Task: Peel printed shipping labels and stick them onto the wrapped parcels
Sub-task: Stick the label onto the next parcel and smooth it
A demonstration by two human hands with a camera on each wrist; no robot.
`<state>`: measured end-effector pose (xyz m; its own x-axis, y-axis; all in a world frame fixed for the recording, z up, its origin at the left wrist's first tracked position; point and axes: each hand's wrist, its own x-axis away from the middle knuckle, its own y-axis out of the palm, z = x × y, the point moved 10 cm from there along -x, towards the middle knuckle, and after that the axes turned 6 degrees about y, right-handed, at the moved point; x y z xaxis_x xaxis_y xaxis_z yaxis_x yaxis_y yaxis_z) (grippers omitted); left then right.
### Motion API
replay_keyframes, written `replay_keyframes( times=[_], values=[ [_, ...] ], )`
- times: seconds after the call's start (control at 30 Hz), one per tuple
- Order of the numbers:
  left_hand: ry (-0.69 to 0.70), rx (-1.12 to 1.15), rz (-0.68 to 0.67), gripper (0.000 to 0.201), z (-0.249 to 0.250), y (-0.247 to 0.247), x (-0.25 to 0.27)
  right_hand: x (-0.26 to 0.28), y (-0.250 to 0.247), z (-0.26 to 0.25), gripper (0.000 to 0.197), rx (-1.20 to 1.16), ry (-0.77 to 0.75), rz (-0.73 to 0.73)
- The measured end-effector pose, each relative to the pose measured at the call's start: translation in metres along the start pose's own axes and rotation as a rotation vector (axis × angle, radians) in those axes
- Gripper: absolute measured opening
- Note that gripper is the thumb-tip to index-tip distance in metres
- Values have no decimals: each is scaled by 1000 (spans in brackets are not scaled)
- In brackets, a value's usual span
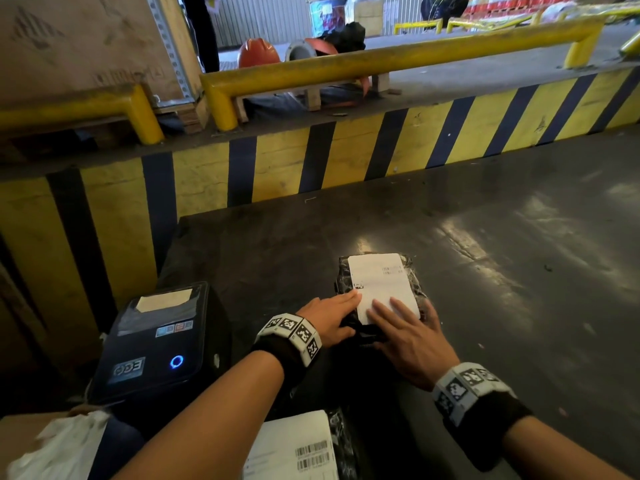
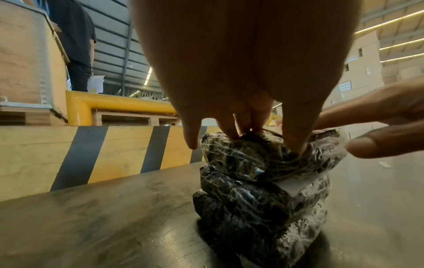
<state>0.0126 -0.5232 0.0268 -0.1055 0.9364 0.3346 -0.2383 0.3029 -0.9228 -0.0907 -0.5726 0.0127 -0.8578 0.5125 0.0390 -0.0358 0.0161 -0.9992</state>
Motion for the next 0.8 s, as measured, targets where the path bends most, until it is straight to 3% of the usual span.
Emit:
replay_keyframes(
  times=[0.17,0.3,0.37,0.57,0.7,0.8],
  values=[
    [10,24,2,75,3,-3,-1,10,-2,25,62,-17,45,13],
    [12,6,8,72,5,-6,-1,4,-2,-3,63,-90,-15,74],
    [0,13,7,71,3,-6,-2,4,12,-15,65,3,-31,22],
    [-11,13,-9,70,2,-6,-1,19,14,4,63,48,-63,138],
    [-37,0,-46,69,8,-13,4,26,-7,35,56,-223,33,245],
    [-60,1,-52,67,18,-22,16,16,-30,72,55,-571,242,324]
  ],
)
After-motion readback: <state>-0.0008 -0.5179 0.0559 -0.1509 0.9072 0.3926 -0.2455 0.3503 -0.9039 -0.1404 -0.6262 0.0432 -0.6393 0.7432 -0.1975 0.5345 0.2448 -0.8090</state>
